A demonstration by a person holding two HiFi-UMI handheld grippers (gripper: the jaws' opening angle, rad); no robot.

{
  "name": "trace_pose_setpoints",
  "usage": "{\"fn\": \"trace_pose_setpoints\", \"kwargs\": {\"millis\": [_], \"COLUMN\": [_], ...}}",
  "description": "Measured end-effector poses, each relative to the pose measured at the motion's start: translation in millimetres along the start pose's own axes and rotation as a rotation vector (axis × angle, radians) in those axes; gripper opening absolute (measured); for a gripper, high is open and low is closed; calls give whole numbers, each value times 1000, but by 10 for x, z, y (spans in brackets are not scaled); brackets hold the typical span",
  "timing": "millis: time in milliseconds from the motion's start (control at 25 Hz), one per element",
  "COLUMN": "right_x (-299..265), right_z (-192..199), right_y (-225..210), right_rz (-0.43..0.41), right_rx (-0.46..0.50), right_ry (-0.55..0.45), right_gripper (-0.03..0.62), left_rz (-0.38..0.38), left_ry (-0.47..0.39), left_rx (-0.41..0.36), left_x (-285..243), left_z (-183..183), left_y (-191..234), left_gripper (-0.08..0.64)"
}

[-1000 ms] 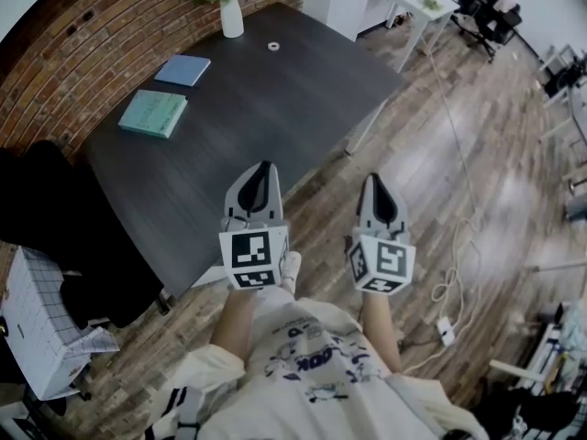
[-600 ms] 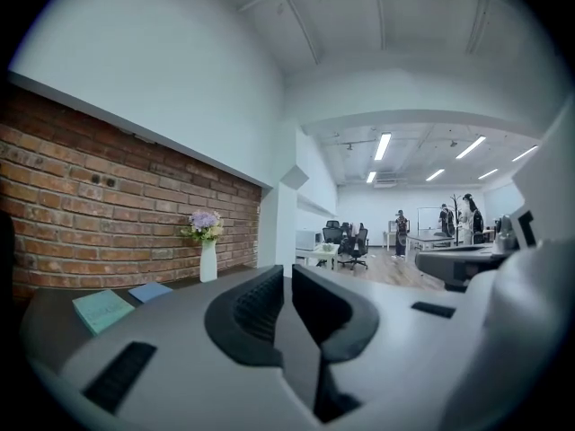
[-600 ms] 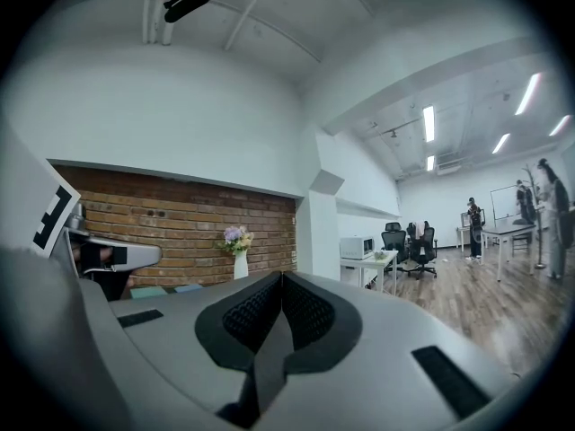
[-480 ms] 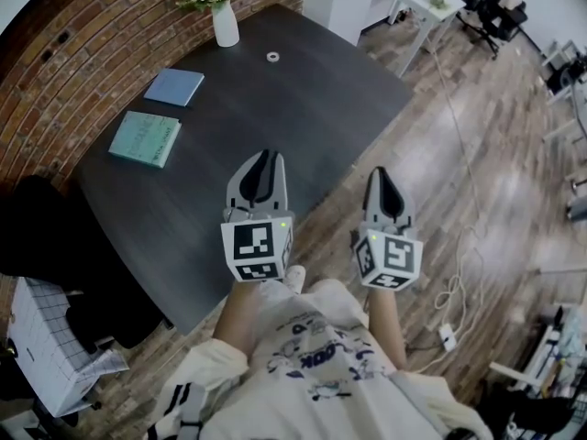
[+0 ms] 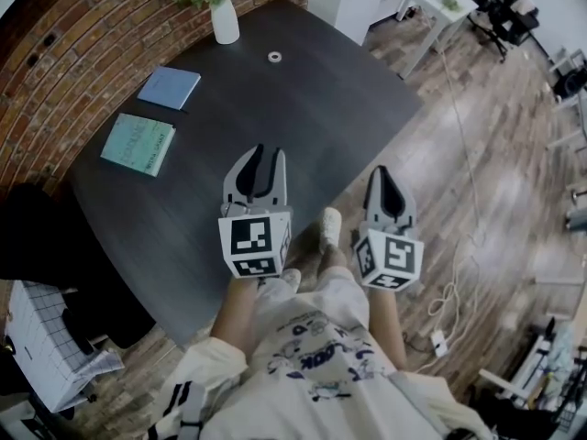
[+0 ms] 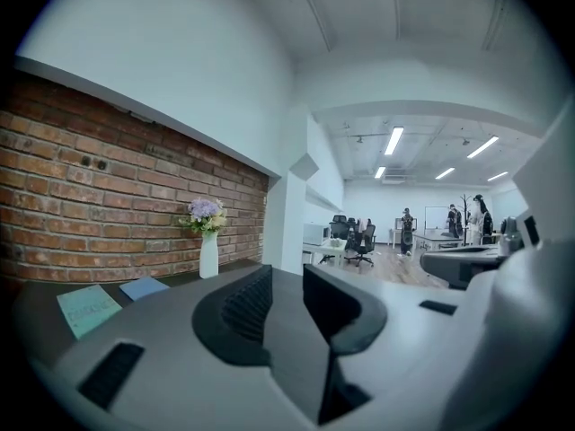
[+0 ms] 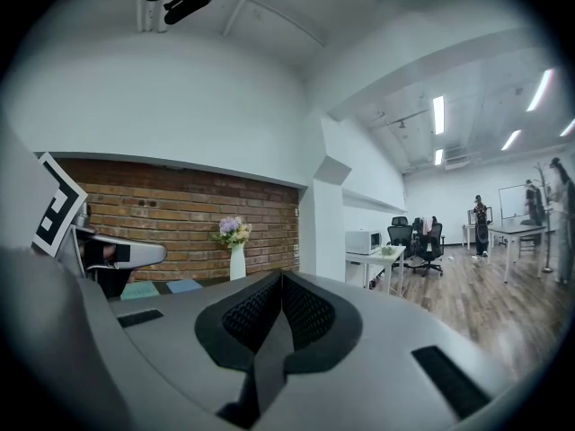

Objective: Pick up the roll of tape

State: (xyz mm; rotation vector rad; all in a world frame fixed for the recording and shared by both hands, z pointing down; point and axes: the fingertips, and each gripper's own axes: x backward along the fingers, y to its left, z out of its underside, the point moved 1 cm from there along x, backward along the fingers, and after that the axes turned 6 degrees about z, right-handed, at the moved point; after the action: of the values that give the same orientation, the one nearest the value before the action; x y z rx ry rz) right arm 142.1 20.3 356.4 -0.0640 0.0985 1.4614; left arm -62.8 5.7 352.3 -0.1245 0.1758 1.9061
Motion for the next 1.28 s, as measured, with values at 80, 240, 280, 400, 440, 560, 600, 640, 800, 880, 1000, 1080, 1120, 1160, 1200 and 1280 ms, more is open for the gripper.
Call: {"fn": "trace_pose_setpoints", "kwargs": {"millis": [80, 240, 280, 400, 440, 560, 600, 640, 800, 880, 1000, 1080, 1120, 1160, 1200, 1280], "right_x": [-163, -579, -699, -1071, -1194, -1547, -1666, -1787, -2248, -2462, -2749, -2939, -3034, -3125, -3213, -3381], "right_z": [-1, 14, 1, -62, -85, -130, -138, -142, -180, -189, -164, -136, -123, -108, -91, -59], "right_y": [-26, -116, -137, -206, -235, -323, -349, -375, -454, -477, -515, -526, -527, -527, -523, -508], "right_rz": [-17, -55, -68, -109, -120, -144, -156, -167, -213, -244, -272, -287, -296, -305, -314, -330], "right_rx": [0, 1, 4, 21, 25, 32, 34, 35, 39, 40, 32, 30, 30, 29, 28, 24], "right_ry": [1, 4, 6, 10, 10, 15, 18, 22, 41, 47, 67, 81, 86, 91, 96, 104], "right_gripper": [3, 3, 3, 4, 4, 3, 4, 4, 4, 5, 5, 4, 4, 4, 5, 4], "left_rz": [-16, -60, -73, -116, -128, -159, -170, -181, -218, -236, -259, -267, -273, -280, -287, -299], "left_ry": [3, 10, 12, 14, 16, 28, 33, 38, 65, 80, 101, 112, 117, 123, 129, 145], "left_rx": [5, 9, 14, 36, 41, 47, 52, 58, 74, 65, 57, 65, 71, 78, 83, 92], "left_x": [-124, -431, -518, -783, -874, -1147, -1238, -1330, -1699, -1874, -2118, -2281, -2356, -2427, -2495, -2635], "left_z": [0, -22, -32, -72, -88, -125, -129, -131, -162, -187, -210, -207, -200, -185, -165, -118], "left_y": [35, 136, 170, 262, 288, 365, 393, 422, 522, 569, 653, 718, 751, 783, 816, 891], "left_gripper": [92, 97, 98, 100, 100, 103, 104, 104, 107, 107, 112, 115, 118, 121, 121, 126]}}
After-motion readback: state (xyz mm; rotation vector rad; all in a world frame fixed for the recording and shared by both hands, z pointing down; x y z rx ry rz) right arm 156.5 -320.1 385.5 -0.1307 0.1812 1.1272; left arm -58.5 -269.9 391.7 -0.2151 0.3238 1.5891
